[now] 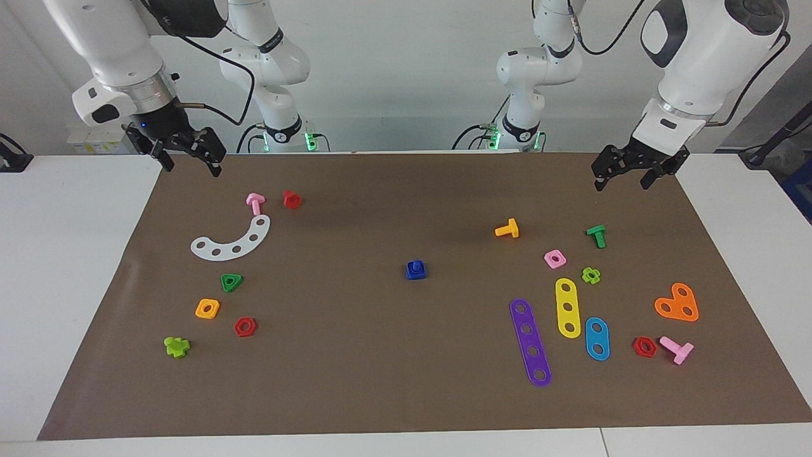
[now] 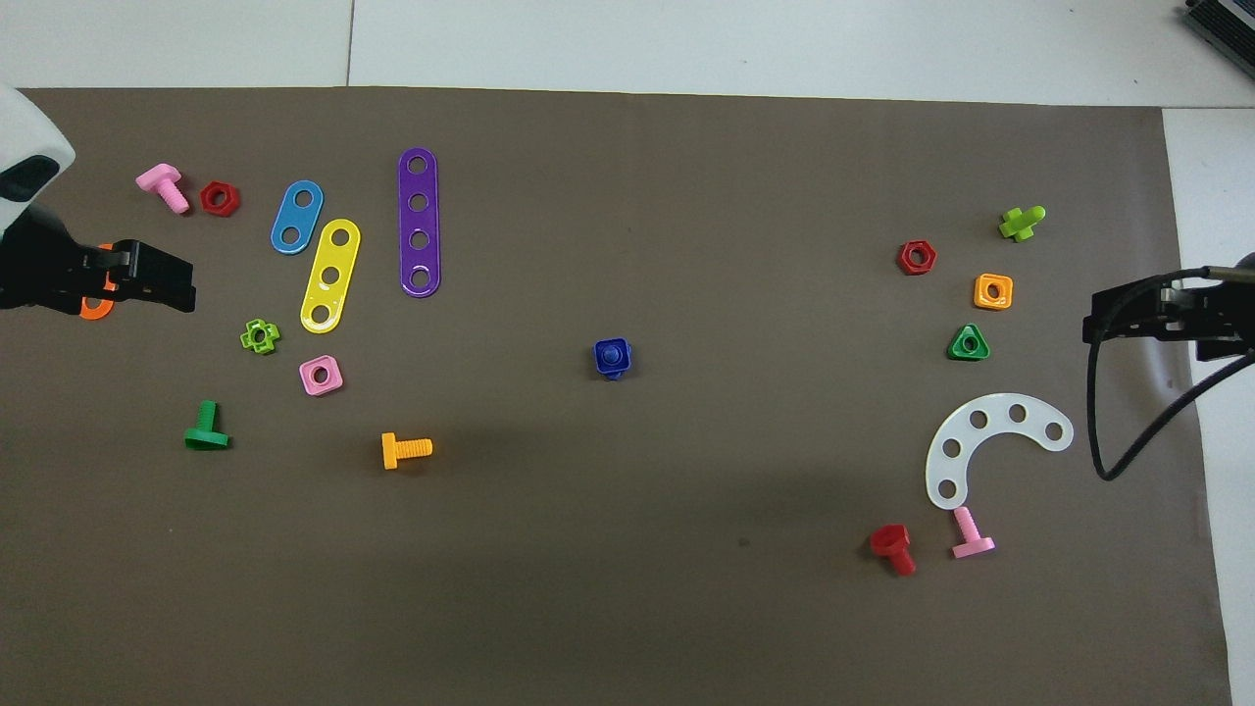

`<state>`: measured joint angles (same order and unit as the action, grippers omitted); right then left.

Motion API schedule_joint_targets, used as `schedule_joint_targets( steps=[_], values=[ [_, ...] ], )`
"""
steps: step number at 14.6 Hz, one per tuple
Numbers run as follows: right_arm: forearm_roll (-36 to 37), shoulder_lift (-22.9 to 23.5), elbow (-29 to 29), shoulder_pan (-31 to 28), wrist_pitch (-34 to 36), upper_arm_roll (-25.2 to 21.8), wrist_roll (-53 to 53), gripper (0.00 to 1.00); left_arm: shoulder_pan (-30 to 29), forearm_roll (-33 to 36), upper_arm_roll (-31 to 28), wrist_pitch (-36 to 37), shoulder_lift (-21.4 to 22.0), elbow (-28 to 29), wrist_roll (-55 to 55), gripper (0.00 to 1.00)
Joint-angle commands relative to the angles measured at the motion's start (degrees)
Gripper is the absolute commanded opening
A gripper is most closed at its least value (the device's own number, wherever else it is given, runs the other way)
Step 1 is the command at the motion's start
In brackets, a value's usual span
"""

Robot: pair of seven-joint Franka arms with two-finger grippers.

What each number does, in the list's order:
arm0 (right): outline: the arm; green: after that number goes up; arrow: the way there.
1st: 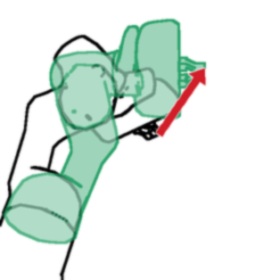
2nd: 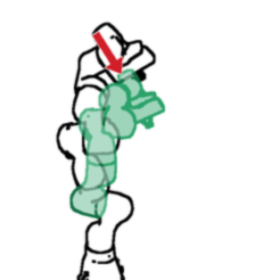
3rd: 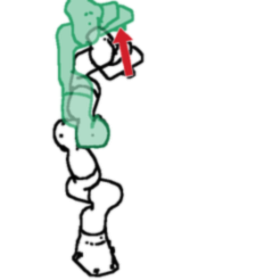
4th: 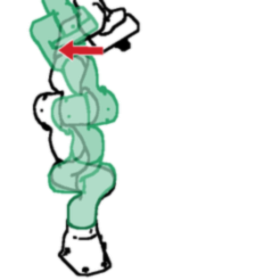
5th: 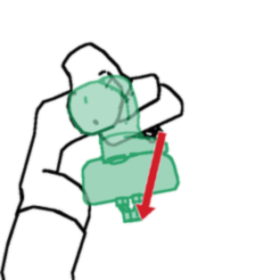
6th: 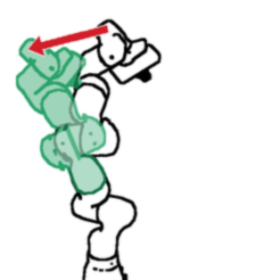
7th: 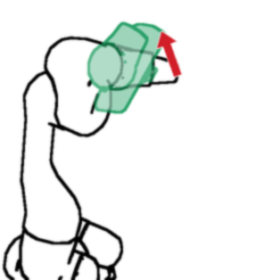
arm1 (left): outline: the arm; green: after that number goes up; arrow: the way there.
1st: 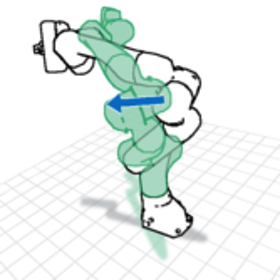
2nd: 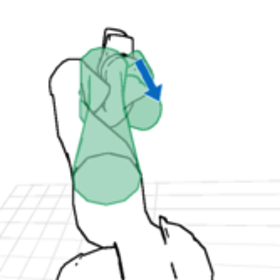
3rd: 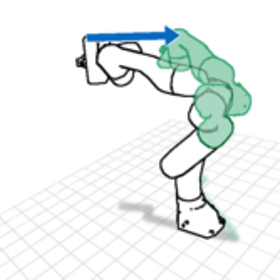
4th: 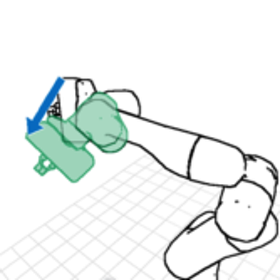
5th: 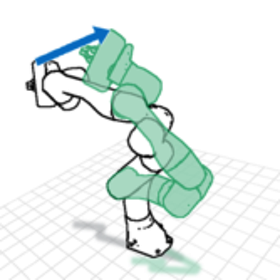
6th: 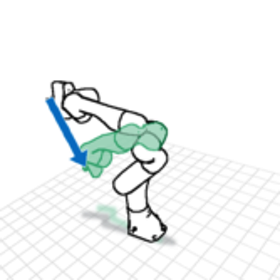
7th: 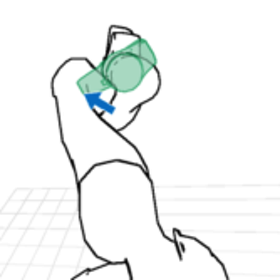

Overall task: Unscrew and place screws in storage area
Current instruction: 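Reach the left gripper toward the blue nut on the blue bolt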

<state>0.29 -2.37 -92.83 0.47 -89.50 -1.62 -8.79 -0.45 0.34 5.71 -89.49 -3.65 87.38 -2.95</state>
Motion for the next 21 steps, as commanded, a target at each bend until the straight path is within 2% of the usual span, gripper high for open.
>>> schedule_joint_targets(
  steps=[1, 9, 14, 18, 21],
  values=[
    [-0.38, -0.44, 0.02, -0.39, 0.82, 0.3, 1.14, 1.0, 0.18, 0.27, -0.09, -1.12, 1.28, 1.74, -0.83, 1.0],
    [-0.29, -0.44, 0.02, -0.39, 0.82, 0.3, 1.14, 1.0, 1.5, 0.27, 0.09, -1.3, 2.42, 3.94, 0.31, 1.0],
    [-0.38, -0.44, 0.02, -0.39, 0.82, 0.3, 1.14, 1.0, 7.55, -0.77, 0.09, -7.18, 4.44, 9.91, -2.92, 1.0],
    [-0.29, -0.44, 0.02, -0.39, 0.82, 0.3, 1.14, 1.0, 12.74, -1.31, 0.09, -8.85, 2.25, 10.0, -9.77, 1.0],
    [-0.29, -0.44, 0.02, -0.39, 0.82, 0.3, 1.14, 1.0, 17.22, -1.83, 0.09, -12.1, -0.99, 9.48, -15.57, 1.0]
  ],
)
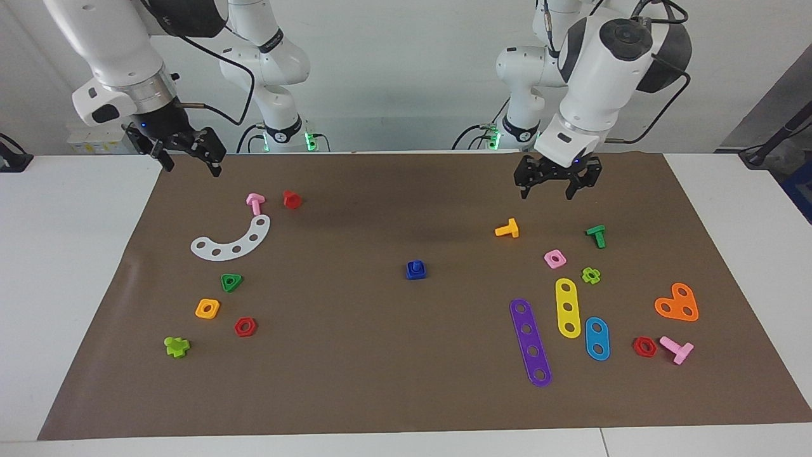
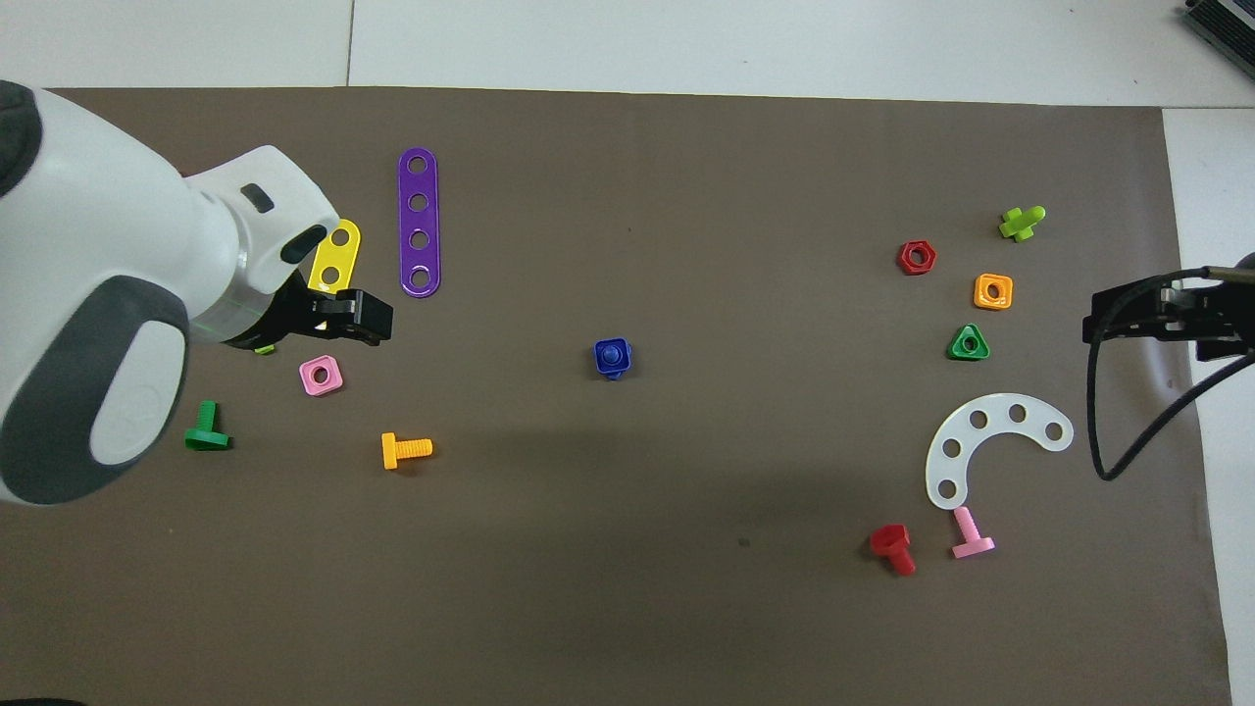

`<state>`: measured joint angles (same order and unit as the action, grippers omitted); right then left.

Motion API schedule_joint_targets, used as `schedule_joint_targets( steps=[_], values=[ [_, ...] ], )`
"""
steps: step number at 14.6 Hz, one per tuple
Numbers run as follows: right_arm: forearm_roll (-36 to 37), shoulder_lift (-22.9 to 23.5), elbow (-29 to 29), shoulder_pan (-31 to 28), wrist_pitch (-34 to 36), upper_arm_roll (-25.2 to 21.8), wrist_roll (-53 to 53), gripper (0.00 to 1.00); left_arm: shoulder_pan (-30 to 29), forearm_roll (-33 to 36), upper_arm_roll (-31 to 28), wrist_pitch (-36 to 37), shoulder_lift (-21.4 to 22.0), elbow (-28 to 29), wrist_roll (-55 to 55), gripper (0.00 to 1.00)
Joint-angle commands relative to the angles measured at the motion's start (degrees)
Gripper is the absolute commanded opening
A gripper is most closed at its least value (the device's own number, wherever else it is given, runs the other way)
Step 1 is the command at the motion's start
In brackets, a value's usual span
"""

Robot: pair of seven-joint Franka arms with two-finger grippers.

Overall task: Unscrew and place screws in storage area
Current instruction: 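Reach the left gripper toward the blue nut on the blue bolt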

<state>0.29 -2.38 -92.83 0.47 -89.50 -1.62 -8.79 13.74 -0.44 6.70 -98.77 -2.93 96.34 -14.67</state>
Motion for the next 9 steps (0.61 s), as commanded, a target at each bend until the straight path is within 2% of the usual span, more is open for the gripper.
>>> schedule_joint_targets(
  steps=[1, 9],
  values=[
    [-0.29, -0.44, 0.02, -0.39, 0.82, 0.3, 1.14, 1.0, 4.44, -1.84, -0.98, -4.66, -2.77, 0.51, -6.05, 1.0],
    [-0.29, -0.44, 0.02, -0.39, 0.82, 0.3, 1.14, 1.0, 11.74, -3.96, -1.07, -13.46, -9.88, -0.98, -15.9, 0.98]
  ],
)
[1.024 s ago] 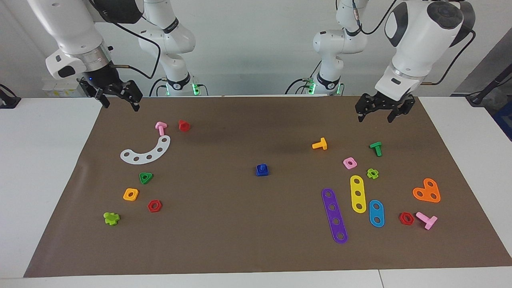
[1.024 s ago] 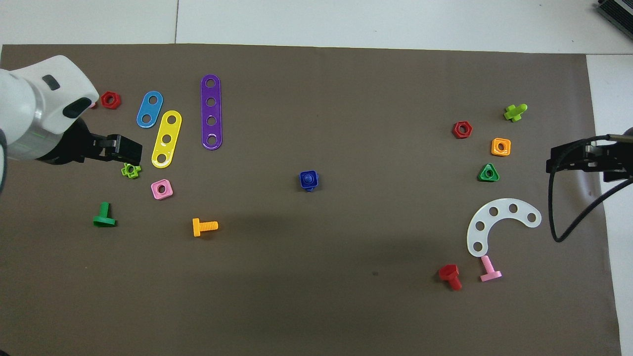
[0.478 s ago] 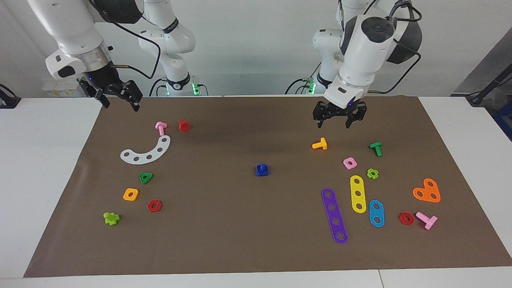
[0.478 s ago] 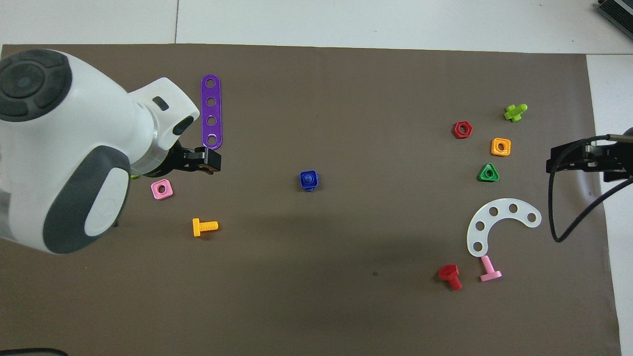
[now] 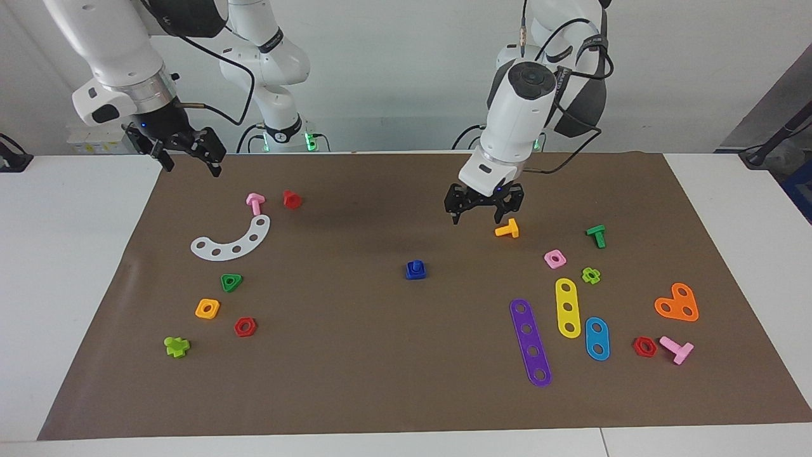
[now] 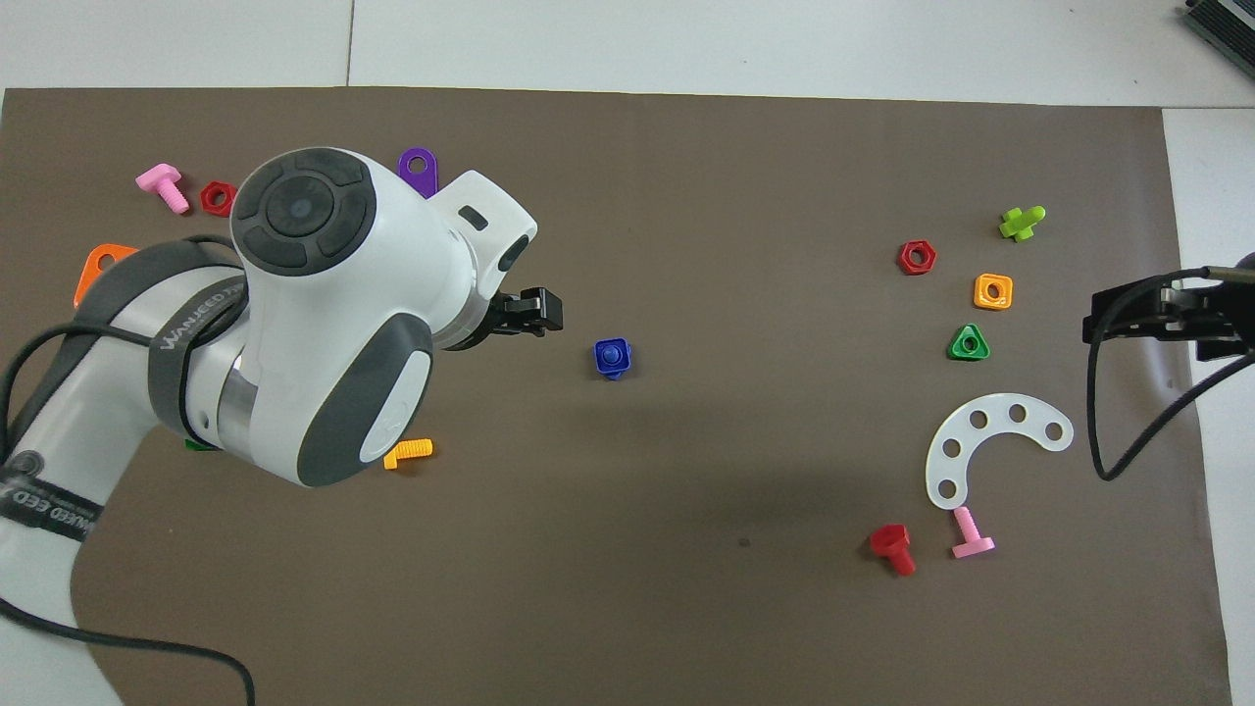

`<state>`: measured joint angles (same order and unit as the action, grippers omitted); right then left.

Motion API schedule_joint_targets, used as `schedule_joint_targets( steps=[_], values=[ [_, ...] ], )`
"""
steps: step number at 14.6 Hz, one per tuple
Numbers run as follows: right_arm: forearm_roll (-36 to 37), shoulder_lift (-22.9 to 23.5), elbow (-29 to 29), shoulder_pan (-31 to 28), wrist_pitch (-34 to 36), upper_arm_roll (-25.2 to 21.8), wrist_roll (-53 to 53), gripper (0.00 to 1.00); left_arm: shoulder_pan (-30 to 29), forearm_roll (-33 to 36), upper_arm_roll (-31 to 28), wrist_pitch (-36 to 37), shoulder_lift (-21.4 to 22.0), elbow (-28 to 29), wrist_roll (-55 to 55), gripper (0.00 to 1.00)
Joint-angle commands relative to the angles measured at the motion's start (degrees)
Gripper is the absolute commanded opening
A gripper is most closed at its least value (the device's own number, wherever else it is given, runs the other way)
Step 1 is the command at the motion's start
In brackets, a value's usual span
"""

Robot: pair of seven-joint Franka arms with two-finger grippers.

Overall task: Unscrew and place screws in storage area
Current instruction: 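Reach the left gripper toward the blue nut on the blue bolt, then lower the left gripper and close it on the blue nut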

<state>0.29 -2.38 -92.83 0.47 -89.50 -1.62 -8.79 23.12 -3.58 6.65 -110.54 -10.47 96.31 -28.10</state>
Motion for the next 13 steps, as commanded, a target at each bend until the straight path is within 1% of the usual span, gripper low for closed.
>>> schedule_joint_targets(
  steps=[1, 2, 5, 6, 7, 13],
  values=[
    [-0.38, -0.44, 0.02, -0.39, 0.82, 0.3, 1.14, 1.0, 3.76, -0.73, -1.11, -2.31, -3.84, -1.91, -3.7, 0.97],
    [-0.29, -0.44, 0.02, -0.39, 0.82, 0.3, 1.14, 1.0, 4.47, -0.73, -1.11, -2.49, -5.77, -2.96, -4.76, 0.97],
    [-0.38, -0.44, 0.02, -0.39, 0.82, 0.3, 1.14, 1.0, 6.75, -0.2, -1.29, -4.41, -9.82, -4.73, -7.75, 0.96],
    [-0.38, -0.44, 0.02, -0.39, 0.82, 0.3, 1.14, 1.0, 8.15, 0.15, -1.38, -5.03, -12.18, -5.51, -9.32, 0.95],
    [-0.29, -0.44, 0.02, -0.39, 0.82, 0.3, 1.14, 1.0, 8.95, 1.63, -1.46, -6.52, -13.6, -6.57, -10.91, 0.95],
    [-0.29, -0.44, 0.02, -0.39, 0.82, 0.3, 1.14, 1.0, 9.05, 2.7, -1.55, -12.59, -17.21, -6.23, -11.8, 0.92]
  ],
)
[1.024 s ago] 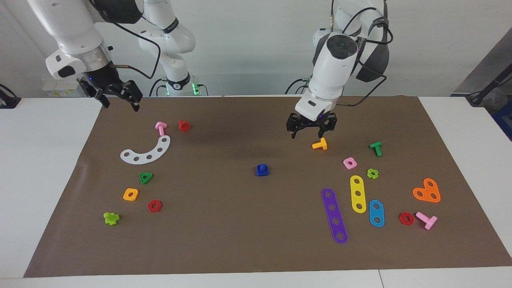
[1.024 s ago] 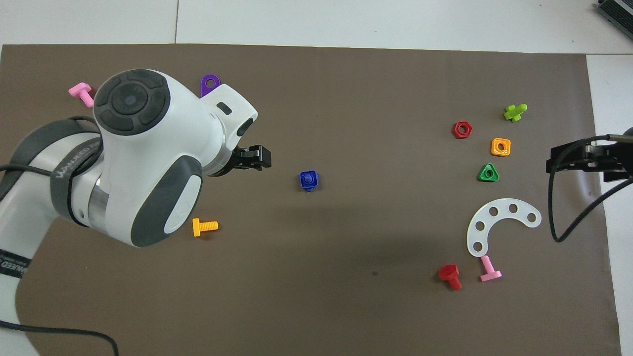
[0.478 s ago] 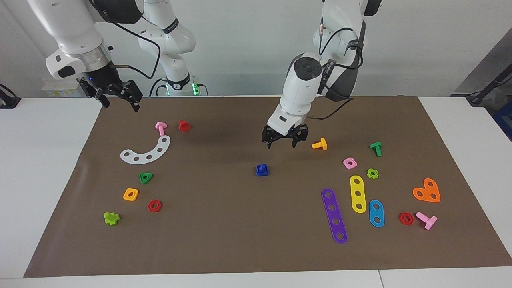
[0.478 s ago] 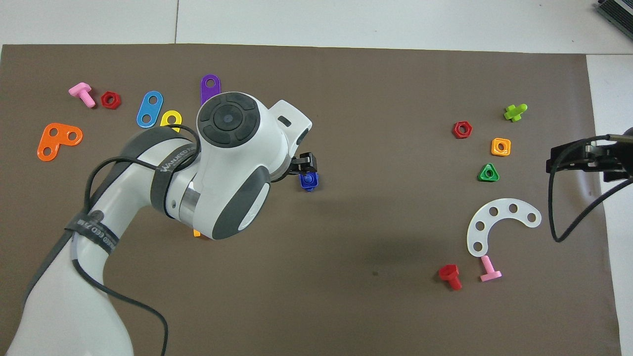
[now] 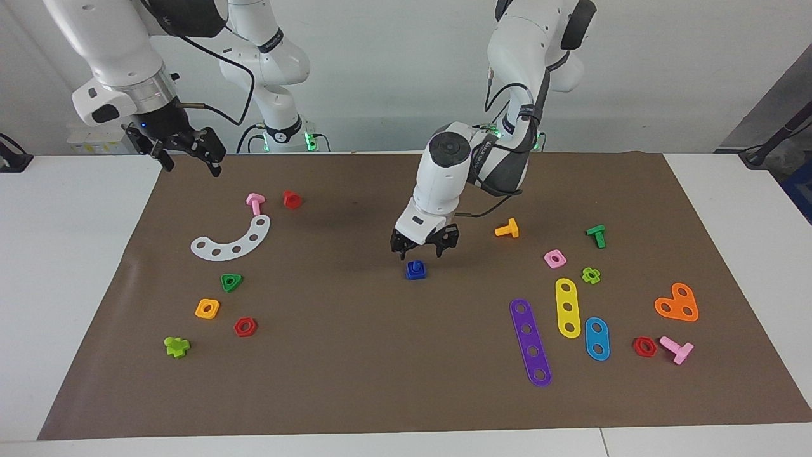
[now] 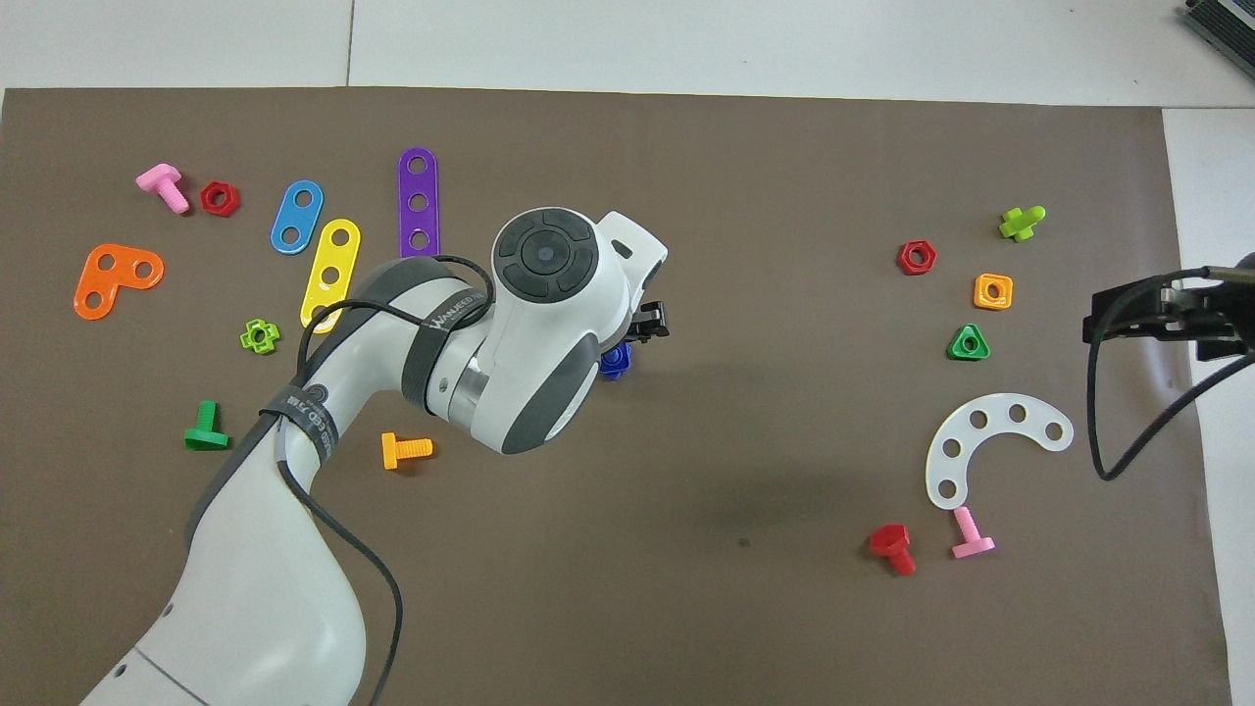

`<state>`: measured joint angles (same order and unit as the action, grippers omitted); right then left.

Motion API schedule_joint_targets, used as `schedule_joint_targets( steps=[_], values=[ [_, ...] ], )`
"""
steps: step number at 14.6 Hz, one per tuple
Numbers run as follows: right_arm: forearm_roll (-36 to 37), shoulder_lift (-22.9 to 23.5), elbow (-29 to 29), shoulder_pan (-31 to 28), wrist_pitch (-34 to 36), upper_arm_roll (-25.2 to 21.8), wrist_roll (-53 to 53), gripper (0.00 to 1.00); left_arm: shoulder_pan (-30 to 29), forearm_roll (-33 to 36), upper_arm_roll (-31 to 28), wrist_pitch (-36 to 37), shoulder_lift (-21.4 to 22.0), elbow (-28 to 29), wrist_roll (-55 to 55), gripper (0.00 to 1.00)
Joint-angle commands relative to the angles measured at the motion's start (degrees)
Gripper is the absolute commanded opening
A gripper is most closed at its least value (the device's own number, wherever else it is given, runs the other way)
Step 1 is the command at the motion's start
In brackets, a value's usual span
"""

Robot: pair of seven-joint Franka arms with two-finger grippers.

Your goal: Unscrew and place screws in storage area

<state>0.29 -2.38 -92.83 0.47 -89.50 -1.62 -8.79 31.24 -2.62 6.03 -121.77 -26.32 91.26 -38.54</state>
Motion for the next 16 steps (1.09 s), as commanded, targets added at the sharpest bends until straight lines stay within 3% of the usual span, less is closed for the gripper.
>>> schedule_joint_targets(
  steps=[1, 11, 16],
  values=[
    [-0.29, -0.44, 0.02, -0.39, 0.82, 0.3, 1.14, 1.0, 0.93, 2.44, -0.94, -1.97, -1.37, -0.99, -1.45, 0.92],
    [-0.29, -0.44, 0.02, -0.39, 0.82, 0.3, 1.14, 1.0, 1.45, 4.91, -1.02, -9.18, -1.89, 4.98, -1.54, 0.88],
    [-0.29, -0.44, 0.02, -0.39, 0.82, 0.3, 1.14, 1.0, 1.81, 6.66, -1.02, -9.1, -2.68, 4.72, -1.54, 0.88]
  ],
)
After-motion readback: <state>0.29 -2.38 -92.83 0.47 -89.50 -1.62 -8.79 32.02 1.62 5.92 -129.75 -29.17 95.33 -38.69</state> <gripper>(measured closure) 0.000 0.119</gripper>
